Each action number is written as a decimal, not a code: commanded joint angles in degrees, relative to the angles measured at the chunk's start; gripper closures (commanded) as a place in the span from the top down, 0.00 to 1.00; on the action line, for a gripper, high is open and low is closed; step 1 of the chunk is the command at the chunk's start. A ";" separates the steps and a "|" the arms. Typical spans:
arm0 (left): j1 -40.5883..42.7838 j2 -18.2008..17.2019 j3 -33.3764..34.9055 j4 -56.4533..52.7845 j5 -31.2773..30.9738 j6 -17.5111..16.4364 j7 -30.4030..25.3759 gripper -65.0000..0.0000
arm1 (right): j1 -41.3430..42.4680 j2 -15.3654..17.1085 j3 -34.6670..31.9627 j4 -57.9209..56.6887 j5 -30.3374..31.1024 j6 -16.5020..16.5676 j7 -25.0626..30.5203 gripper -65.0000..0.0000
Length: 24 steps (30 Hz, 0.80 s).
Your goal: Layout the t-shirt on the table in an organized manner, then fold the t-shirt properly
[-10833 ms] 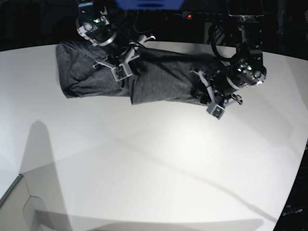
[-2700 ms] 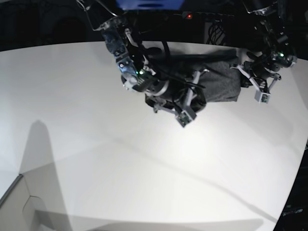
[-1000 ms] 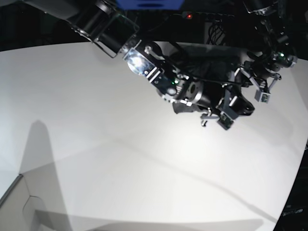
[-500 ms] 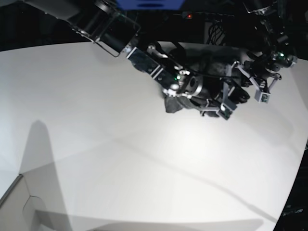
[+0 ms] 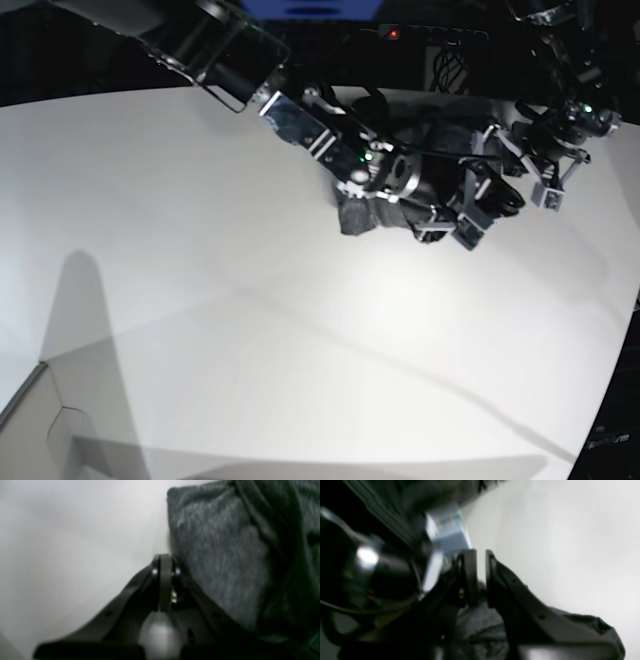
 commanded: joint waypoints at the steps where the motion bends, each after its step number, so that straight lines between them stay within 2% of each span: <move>1: 0.34 -0.64 -0.25 1.89 -0.60 0.10 -0.54 0.00 | -0.39 0.30 1.39 1.56 0.68 0.22 0.89 0.12; 3: 1.75 -1.61 -0.25 3.73 -0.60 0.10 -0.54 0.00 | -2.24 1.09 3.77 2.53 0.68 0.22 0.80 0.15; 10: 7.55 -2.22 -0.25 12.26 -0.68 0.10 -0.62 0.00 | -6.64 7.86 7.28 10.35 0.68 0.22 -2.02 0.36; 15: 10.45 -1.26 -1.83 18.33 -5.87 0.10 -0.19 0.00 | -13.05 11.91 15.81 17.82 0.68 0.22 -2.02 0.47; 18: 10.63 1.47 -2.18 19.20 -7.01 0.10 -0.10 0.01 | -16.66 14.90 20.64 21.25 0.68 0.22 -2.02 0.51; 20: 10.63 2.61 -1.92 18.76 -7.01 0.10 -0.10 0.09 | -19.21 16.65 23.28 22.66 0.68 0.22 -2.02 0.52; 24: 12.21 6.66 -1.83 19.12 -7.37 0.10 -0.71 0.37 | -23.43 19.38 28.20 24.15 0.68 0.22 -1.75 0.52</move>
